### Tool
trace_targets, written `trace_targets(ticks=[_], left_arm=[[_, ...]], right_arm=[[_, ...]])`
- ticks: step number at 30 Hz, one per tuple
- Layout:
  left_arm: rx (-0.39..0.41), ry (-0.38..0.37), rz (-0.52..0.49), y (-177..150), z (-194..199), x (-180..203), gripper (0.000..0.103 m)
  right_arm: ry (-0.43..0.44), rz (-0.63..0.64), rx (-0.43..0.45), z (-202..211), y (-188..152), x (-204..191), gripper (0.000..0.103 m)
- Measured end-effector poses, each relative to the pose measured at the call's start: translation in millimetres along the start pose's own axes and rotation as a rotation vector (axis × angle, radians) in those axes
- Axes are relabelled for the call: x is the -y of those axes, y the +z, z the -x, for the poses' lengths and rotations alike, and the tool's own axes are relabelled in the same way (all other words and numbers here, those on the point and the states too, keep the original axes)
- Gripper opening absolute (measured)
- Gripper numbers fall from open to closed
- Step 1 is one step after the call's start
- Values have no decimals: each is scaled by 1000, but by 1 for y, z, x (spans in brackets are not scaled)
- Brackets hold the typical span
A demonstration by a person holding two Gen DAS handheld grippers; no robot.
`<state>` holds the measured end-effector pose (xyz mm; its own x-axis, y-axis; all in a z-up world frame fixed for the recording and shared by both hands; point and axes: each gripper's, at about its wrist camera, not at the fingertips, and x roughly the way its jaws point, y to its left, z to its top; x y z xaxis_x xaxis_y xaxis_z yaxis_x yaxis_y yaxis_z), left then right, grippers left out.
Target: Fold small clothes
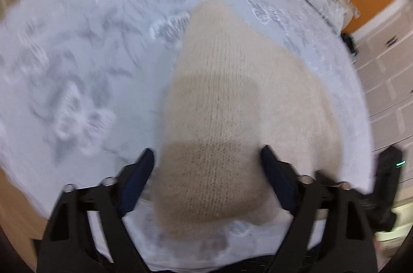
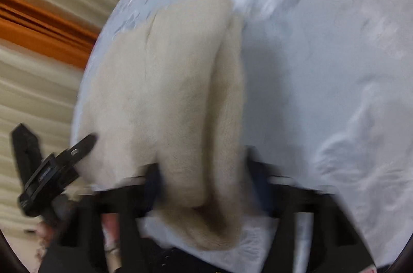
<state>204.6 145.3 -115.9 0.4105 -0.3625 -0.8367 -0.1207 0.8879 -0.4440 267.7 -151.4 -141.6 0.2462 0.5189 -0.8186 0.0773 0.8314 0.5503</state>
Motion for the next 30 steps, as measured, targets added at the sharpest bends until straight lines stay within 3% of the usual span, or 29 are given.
trace_targets(ticks=[2,6,8,10,11,14,15,17,19,20,21,23,27,30], left_arm=[[9,-9,-3,2,4,1,52],[61,-59,14,7,30,3,47],[49,-46,15,6,25,1,48],[-6,21,8,1,3,-2,51],[-4,32,3,-1,-1,-2,55],[17,38,-11,-2,5,3,58],[15,35,-8,-1,5,2,58],[4,22,4,1,4,0,58],[1,5,23,3,2,-2,57],[2,4,20,4,2,-2,54],[5,3,10,4,4,0,52],[26,-7,-5,8,13,5,44],[138,-52,-63,28,53,30,43],[159,-70,-118,38,62,47,45]], right_arm=[[7,24,51,13,3,-11,25],[68,130,188,58,4,-42,24],[24,160,163,49,6,-39,25],[-69,151,30,11,9,-19,28],[-92,128,-28,-8,6,-6,35],[-7,24,26,5,13,3,42],[-7,13,36,7,15,3,57],[-55,12,34,2,25,2,72],[-23,-31,-33,-20,33,6,65],[66,-94,-50,-30,36,13,38],[97,-124,-45,-31,38,14,34],[81,-29,49,-7,42,-8,29],[96,164,264,72,47,-59,27],[53,188,274,84,49,-52,32]])
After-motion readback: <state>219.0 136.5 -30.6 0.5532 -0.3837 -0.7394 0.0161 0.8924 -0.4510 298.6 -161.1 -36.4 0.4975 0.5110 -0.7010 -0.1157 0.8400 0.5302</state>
